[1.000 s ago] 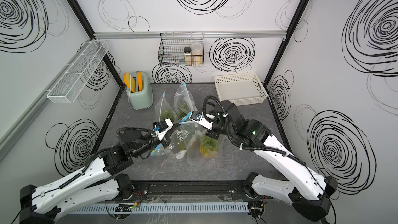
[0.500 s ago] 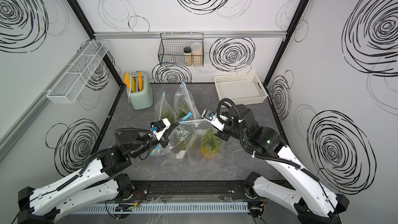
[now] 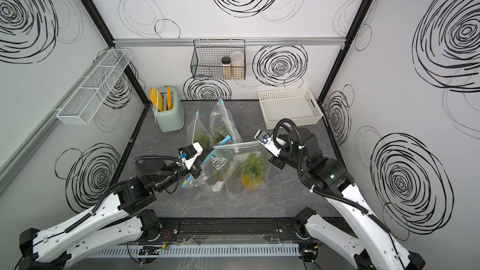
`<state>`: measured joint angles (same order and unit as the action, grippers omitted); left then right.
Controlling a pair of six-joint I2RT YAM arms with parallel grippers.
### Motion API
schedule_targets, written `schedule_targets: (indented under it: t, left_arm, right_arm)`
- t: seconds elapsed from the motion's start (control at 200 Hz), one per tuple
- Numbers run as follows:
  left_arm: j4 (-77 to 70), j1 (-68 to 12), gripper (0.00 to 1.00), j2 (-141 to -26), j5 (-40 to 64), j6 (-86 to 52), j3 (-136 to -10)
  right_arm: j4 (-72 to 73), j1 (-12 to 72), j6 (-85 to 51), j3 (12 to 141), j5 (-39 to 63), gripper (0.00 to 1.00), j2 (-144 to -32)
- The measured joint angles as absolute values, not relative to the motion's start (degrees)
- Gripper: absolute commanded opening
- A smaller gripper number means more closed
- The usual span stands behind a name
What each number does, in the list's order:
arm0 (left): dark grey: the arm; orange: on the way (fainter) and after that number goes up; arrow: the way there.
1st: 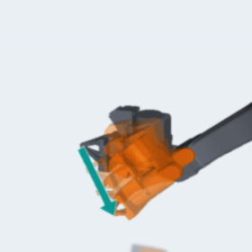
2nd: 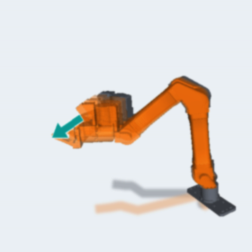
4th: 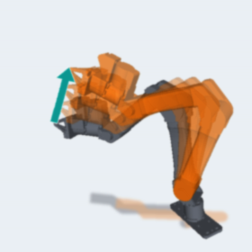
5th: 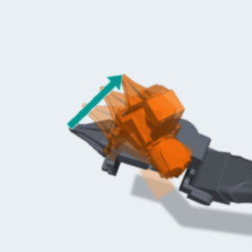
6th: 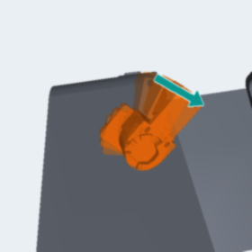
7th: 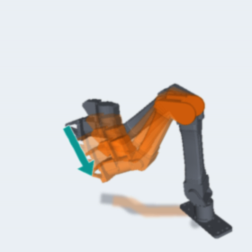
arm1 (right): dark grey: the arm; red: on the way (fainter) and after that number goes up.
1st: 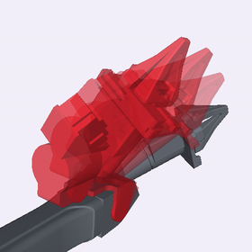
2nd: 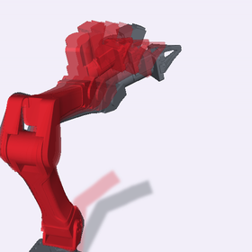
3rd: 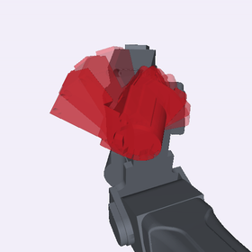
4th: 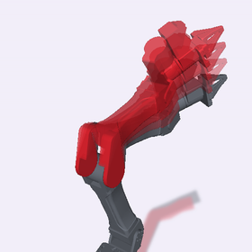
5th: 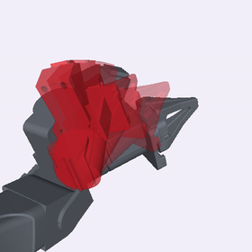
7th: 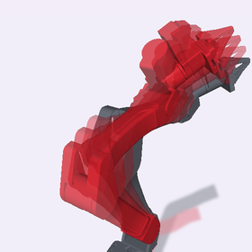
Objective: Open the zip-top bag and take out the pineapple
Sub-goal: Unzip the zipper on the zipper food storage bag.
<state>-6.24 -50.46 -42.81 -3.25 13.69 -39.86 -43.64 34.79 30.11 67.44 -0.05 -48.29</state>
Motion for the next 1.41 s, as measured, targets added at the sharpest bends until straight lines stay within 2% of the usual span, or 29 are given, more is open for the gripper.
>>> schedule_targets:
  t: [0.465, 1.011, 1.081, 1.291, 1.406]
  left_arm:
    - [-6.04, -49.89, 0.00, -42.41, -5.21, 13.41, -39.75]
    - [-6.24, -49.32, 0.00, -41.76, -5.17, 10.00, -38.24]
    - [-6.61, -49.32, 0.00, -41.76, -5.13, 8.95, -37.93]
    - [-7.68, -49.56, 0.00, -41.45, -8.45, 6.13, -36.75]
    - [-8.49, -50.76, 0.02, -41.41, -10.09, 4.93, -36.32]
  right_arm:
    - [-44.64, 30.50, 31.97, 67.02, -1.21, 0.09, -46.17]
    - [-46.04, 29.43, 32.80, 66.74, -4.86, 0.12, -45.71]
    - [-46.09, 29.28, 32.82, 66.74, -5.67, 0.15, -45.91]
    - [-46.54, 26.39, 31.99, 66.74, -11.81, 0.36, -45.91]
    - [-46.85, 26.35, 30.65, 66.94, -11.11, 0.41, -45.93]
